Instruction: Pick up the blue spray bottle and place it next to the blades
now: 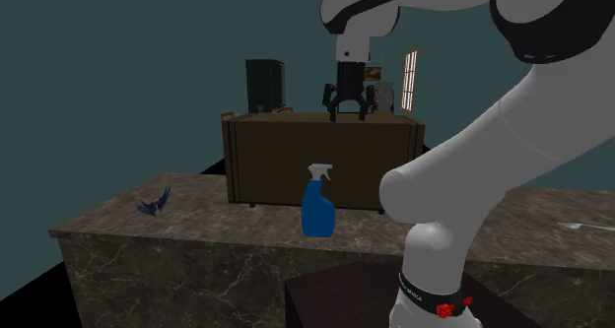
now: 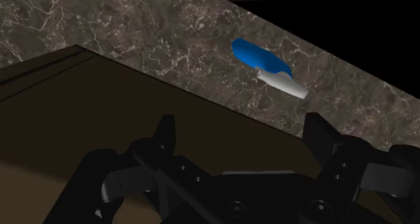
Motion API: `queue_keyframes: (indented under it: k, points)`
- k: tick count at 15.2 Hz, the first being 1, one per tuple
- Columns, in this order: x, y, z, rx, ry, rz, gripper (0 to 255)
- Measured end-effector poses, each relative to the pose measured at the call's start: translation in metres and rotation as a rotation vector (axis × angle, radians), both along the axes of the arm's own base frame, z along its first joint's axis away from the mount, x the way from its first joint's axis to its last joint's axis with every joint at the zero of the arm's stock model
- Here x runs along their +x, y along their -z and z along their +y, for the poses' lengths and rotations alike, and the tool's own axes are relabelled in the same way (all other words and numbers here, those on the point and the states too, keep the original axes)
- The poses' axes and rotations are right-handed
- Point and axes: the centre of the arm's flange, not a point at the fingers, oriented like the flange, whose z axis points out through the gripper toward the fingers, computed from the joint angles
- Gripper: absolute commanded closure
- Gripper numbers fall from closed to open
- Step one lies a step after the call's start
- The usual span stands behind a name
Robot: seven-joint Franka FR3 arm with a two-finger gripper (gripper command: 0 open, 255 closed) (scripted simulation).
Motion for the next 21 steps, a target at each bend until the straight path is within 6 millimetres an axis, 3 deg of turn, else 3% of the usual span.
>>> queue_keyframes:
  k: [2,4,13,19,21]
  points:
    - [-0.002,0.006,-0.001,0.005,-0.027,-0.008,0]
    - [-0.009,0.028,-0.004,0.023,-0.124,-0.038,0]
    - [-0.027,0.149,-0.015,0.122,-0.673,-0.205,0]
    - [-0.024,0.232,-0.017,0.190,-1.042,-0.320,0]
    - [-0.021,0.250,-0.015,0.196,-1.096,-0.337,0]
